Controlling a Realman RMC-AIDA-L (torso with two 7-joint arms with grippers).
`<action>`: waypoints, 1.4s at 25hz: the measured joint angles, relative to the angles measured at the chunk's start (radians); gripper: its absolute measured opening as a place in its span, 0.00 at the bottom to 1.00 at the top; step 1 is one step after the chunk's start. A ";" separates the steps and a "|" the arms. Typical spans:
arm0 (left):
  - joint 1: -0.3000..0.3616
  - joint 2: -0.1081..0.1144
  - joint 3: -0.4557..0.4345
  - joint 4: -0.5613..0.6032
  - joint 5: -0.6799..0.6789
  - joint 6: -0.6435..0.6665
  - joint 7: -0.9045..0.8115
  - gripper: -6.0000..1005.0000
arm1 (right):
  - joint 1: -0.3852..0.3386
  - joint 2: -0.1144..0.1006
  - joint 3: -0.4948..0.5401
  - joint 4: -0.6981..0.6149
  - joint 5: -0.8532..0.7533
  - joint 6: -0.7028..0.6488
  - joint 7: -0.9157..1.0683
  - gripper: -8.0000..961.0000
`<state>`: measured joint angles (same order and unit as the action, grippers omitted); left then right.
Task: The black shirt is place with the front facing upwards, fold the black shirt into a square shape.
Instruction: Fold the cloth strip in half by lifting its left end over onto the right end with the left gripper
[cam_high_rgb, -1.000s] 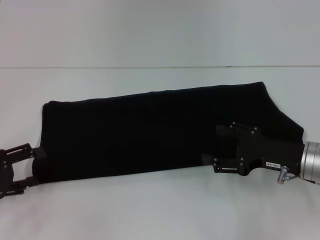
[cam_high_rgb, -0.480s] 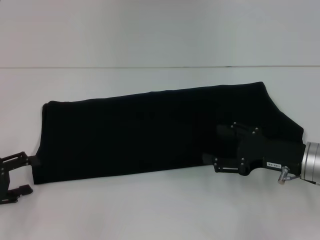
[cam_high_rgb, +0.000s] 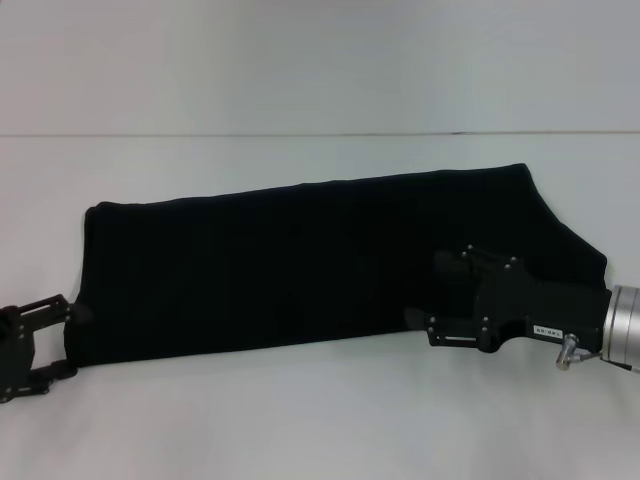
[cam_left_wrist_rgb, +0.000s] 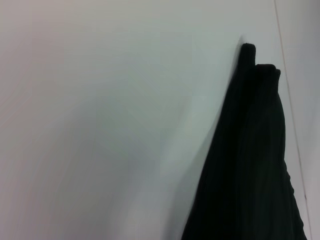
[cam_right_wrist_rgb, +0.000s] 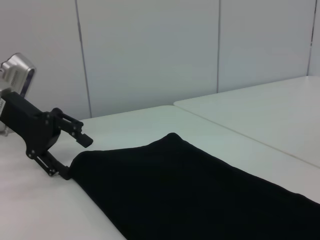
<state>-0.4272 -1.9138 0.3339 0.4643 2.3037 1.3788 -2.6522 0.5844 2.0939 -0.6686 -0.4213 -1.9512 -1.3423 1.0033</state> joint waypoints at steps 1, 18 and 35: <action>-0.004 0.000 -0.001 -0.003 0.000 -0.007 0.000 0.87 | 0.000 0.000 0.000 0.002 0.000 0.000 0.000 0.97; -0.084 0.001 0.004 -0.023 -0.002 -0.083 0.016 0.84 | 0.006 0.000 -0.002 0.012 0.000 0.002 0.000 0.97; -0.098 0.005 0.085 -0.016 0.004 -0.076 0.046 0.40 | 0.007 0.000 -0.003 0.012 0.000 -0.003 0.002 0.97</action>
<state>-0.5256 -1.9091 0.4190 0.4479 2.3073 1.3033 -2.6059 0.5916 2.0939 -0.6719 -0.4095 -1.9512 -1.3451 1.0048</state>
